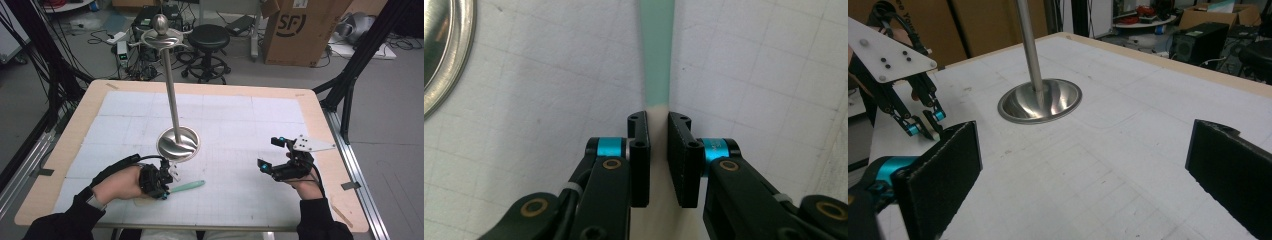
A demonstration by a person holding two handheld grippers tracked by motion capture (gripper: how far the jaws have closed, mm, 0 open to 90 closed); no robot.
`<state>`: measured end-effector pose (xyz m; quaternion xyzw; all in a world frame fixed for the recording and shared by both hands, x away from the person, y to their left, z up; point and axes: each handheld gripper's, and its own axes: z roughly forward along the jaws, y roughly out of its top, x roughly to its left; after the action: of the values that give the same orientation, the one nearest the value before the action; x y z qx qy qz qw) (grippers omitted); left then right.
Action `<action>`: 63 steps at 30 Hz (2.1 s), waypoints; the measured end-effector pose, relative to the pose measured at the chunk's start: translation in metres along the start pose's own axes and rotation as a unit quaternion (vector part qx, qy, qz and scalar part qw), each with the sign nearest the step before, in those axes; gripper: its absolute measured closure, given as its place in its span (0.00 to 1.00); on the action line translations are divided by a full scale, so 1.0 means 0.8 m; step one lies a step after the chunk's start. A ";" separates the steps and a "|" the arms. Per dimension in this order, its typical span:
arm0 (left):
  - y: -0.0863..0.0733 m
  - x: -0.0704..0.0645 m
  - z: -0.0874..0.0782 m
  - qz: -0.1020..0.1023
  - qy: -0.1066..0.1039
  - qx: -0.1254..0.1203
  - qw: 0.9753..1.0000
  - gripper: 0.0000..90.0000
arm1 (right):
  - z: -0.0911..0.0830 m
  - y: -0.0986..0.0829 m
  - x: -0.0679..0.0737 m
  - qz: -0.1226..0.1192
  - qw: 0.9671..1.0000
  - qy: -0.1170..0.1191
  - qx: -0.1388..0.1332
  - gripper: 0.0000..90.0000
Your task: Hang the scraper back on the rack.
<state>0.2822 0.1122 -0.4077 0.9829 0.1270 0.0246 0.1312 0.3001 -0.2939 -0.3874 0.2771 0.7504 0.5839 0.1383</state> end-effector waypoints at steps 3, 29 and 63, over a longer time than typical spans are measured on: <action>0.000 -0.001 -0.002 -0.001 0.004 -0.005 1.000 0.89 | -0.001 0.000 0.000 0.001 1.000 -0.001 0.000 0.00; -0.061 0.035 -0.078 -0.094 0.021 -0.227 0.969 0.89 | -0.003 -0.001 0.001 0.004 1.000 -0.005 0.001 0.00; -0.121 0.070 -0.171 -0.180 0.118 -0.495 0.842 0.89 | -0.004 -0.001 0.000 0.001 1.000 -0.005 -0.003 0.00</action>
<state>0.3014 0.2510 -0.3008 0.7364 0.2872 0.1759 0.5867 0.2983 -0.2965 -0.3869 0.2806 0.7478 0.5846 0.1425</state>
